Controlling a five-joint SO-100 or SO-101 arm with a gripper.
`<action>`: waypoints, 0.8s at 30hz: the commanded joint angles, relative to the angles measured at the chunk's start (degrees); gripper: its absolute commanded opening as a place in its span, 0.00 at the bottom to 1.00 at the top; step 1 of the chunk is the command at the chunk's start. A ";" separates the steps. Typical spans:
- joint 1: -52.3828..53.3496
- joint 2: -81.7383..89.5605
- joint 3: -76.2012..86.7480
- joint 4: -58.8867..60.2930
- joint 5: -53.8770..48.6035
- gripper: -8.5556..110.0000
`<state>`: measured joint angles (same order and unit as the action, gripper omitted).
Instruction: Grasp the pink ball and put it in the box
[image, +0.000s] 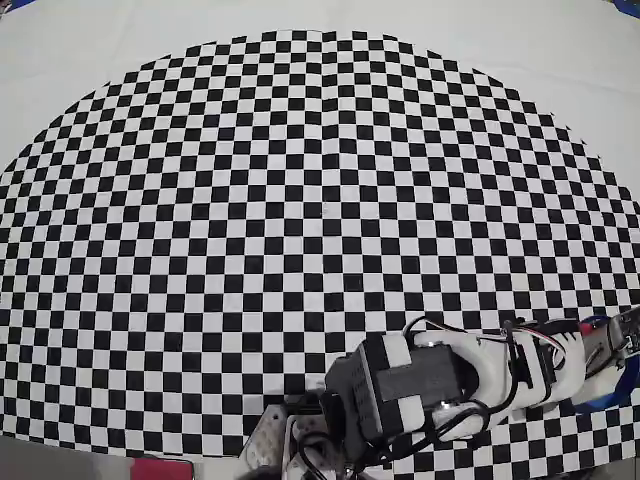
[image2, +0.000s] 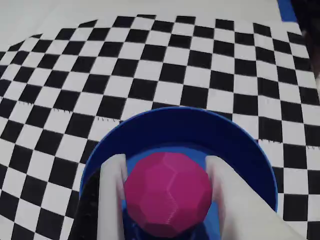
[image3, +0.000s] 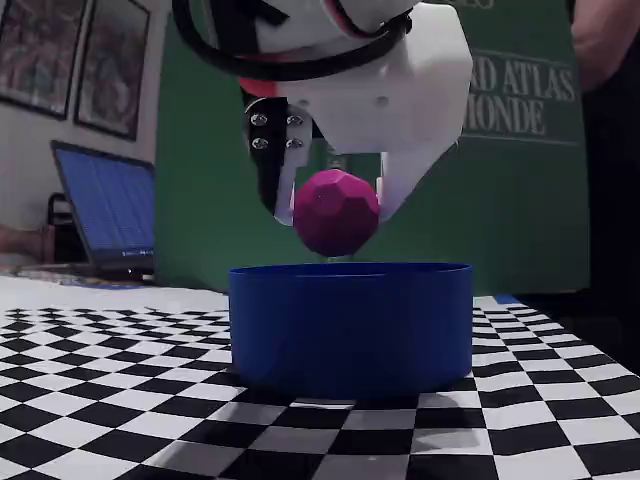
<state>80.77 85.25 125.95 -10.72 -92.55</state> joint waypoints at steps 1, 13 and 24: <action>0.88 0.00 -2.46 -1.05 -0.53 0.07; 1.41 -1.76 -4.22 -1.05 -0.79 0.07; 1.41 -2.20 -4.57 -1.05 -0.88 0.07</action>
<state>81.65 82.62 123.49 -10.72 -92.99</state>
